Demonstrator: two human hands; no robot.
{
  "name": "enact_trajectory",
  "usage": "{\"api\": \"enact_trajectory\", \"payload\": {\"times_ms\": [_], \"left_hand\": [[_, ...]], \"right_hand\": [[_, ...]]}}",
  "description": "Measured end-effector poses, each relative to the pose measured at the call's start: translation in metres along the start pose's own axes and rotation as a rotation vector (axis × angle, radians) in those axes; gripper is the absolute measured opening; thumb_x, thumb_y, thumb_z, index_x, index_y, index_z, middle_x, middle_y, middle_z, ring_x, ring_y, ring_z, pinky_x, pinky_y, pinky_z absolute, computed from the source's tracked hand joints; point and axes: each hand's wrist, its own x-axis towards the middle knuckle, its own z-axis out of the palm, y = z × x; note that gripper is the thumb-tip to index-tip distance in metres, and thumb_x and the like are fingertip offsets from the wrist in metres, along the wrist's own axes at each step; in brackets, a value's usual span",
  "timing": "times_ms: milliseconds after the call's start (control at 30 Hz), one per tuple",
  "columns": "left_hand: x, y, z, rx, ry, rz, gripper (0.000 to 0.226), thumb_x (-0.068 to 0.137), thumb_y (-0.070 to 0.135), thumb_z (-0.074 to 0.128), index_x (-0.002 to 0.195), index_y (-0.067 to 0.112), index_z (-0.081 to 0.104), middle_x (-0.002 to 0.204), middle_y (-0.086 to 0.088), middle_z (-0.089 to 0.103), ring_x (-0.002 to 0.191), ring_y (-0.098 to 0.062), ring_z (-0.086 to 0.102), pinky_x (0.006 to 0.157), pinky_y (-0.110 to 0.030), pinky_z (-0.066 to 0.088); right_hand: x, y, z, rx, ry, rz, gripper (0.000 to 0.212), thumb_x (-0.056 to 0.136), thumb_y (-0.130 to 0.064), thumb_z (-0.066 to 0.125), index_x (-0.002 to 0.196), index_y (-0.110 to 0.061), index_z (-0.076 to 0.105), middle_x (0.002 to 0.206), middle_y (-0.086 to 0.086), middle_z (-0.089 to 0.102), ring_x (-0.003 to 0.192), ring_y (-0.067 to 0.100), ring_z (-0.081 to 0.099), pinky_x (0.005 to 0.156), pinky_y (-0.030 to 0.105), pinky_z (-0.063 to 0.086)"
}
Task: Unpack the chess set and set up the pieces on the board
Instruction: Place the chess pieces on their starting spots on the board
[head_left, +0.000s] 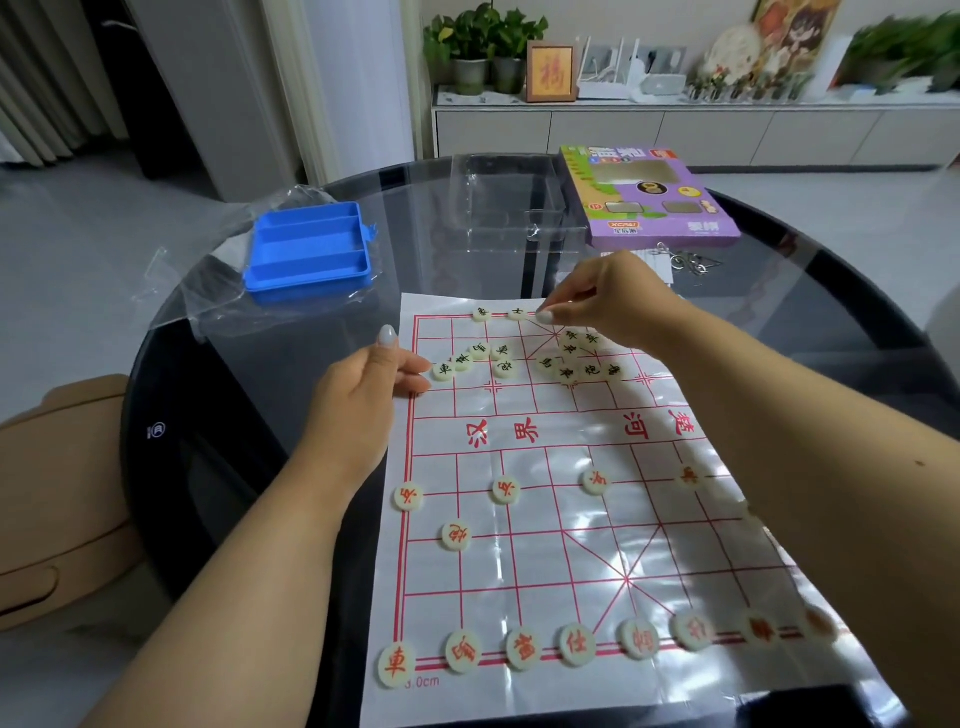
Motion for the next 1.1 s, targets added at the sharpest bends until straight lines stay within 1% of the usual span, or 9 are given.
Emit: {"api": "enact_trajectory", "payload": {"times_ms": [67, 167, 233, 467, 567, 700, 900, 1000, 1100], "left_hand": [[0.000, 0.000, 0.000, 0.000, 0.004, 0.002, 0.055, 0.098, 0.050, 0.028, 0.097, 0.011, 0.066, 0.090, 0.002, 0.070, 0.070, 0.005, 0.066, 0.049, -0.005, 0.046], [0.000, -0.001, 0.000, 0.003, 0.005, 0.007, 0.055, 0.098, 0.051, 0.028, 0.096, 0.011, 0.066, 0.089, 0.001, 0.070, 0.071, 0.002, 0.067, 0.049, -0.006, 0.046], [0.000, -0.001, 0.000, 0.008, 0.006, 0.008, 0.054, 0.098, 0.051, 0.028, 0.095, 0.012, 0.066, 0.090, 0.002, 0.070, 0.070, 0.001, 0.067, 0.049, -0.006, 0.046], [0.000, -0.002, 0.000, -0.005, 0.000, 0.016, 0.054, 0.098, 0.050, 0.028, 0.096, 0.011, 0.065, 0.090, 0.000, 0.070, 0.071, 0.007, 0.065, 0.049, -0.005, 0.045], [0.000, -0.001, 0.001, -0.001, -0.004, 0.018, 0.054, 0.098, 0.049, 0.028, 0.096, 0.009, 0.064, 0.089, 0.000, 0.069, 0.071, 0.007, 0.065, 0.049, -0.005, 0.045], [0.000, -0.001, 0.000, -0.001, 0.003, 0.017, 0.055, 0.097, 0.050, 0.027, 0.098, 0.009, 0.064, 0.088, 0.000, 0.069, 0.070, 0.007, 0.065, 0.048, -0.006, 0.045], [-0.002, 0.000, 0.001, 0.021, 0.008, 0.020, 0.054, 0.097, 0.051, 0.027, 0.097, 0.011, 0.064, 0.088, 0.001, 0.069, 0.067, 0.004, 0.066, 0.047, -0.005, 0.045], [-0.002, 0.001, 0.001, 0.032, 0.004, 0.022, 0.054, 0.097, 0.052, 0.027, 0.097, 0.012, 0.064, 0.089, 0.002, 0.069, 0.067, 0.001, 0.067, 0.047, -0.007, 0.046], [-0.003, 0.001, 0.001, 0.038, 0.003, 0.028, 0.054, 0.097, 0.052, 0.027, 0.098, 0.014, 0.065, 0.090, 0.002, 0.069, 0.067, 0.000, 0.067, 0.047, -0.006, 0.045]], "right_hand": [[-0.001, -0.001, 0.001, 0.017, -0.008, 0.009, 0.016, 0.079, -0.026, 0.074, 0.091, -0.015, 0.076, 0.080, -0.004, 0.068, 0.071, 0.014, 0.063, 0.060, 0.019, 0.048], [-0.002, -0.004, 0.005, -0.015, -0.030, -0.016, 0.015, 0.080, -0.025, 0.074, 0.091, -0.016, 0.076, 0.073, -0.010, 0.062, 0.060, 0.005, 0.055, 0.049, 0.005, 0.037], [-0.002, -0.006, 0.006, -0.032, -0.030, -0.019, 0.015, 0.080, -0.025, 0.073, 0.092, -0.016, 0.076, 0.072, -0.012, 0.061, 0.058, 0.003, 0.053, 0.046, 0.003, 0.035], [-0.007, 0.010, -0.011, 0.002, 0.037, 0.101, 0.022, 0.080, -0.028, 0.073, 0.094, -0.012, 0.075, 0.084, 0.002, 0.069, 0.076, 0.018, 0.063, 0.069, 0.027, 0.051], [-0.014, 0.016, -0.015, 0.025, -0.003, 0.138, 0.019, 0.078, -0.029, 0.075, 0.090, -0.014, 0.076, 0.083, -0.001, 0.070, 0.075, 0.013, 0.063, 0.067, 0.022, 0.050], [-0.021, 0.023, -0.019, 0.030, -0.041, 0.184, 0.014, 0.076, -0.029, 0.076, 0.086, -0.019, 0.076, 0.085, -0.005, 0.071, 0.080, 0.012, 0.063, 0.072, 0.026, 0.052], [-0.028, 0.035, -0.030, 0.064, -0.038, 0.226, 0.012, 0.075, -0.030, 0.077, 0.080, -0.020, 0.074, 0.078, -0.005, 0.070, 0.073, 0.008, 0.062, 0.063, 0.017, 0.047], [-0.032, 0.039, -0.031, 0.052, -0.131, 0.237, 0.008, 0.073, -0.025, 0.079, 0.078, -0.023, 0.074, 0.076, -0.007, 0.068, 0.071, 0.009, 0.058, 0.068, 0.020, 0.047], [-0.034, 0.039, -0.032, -0.073, -0.238, 0.174, 0.017, 0.072, -0.018, 0.079, 0.084, -0.027, 0.072, 0.068, -0.009, 0.057, 0.062, 0.006, 0.049, 0.059, 0.016, 0.039]]}}
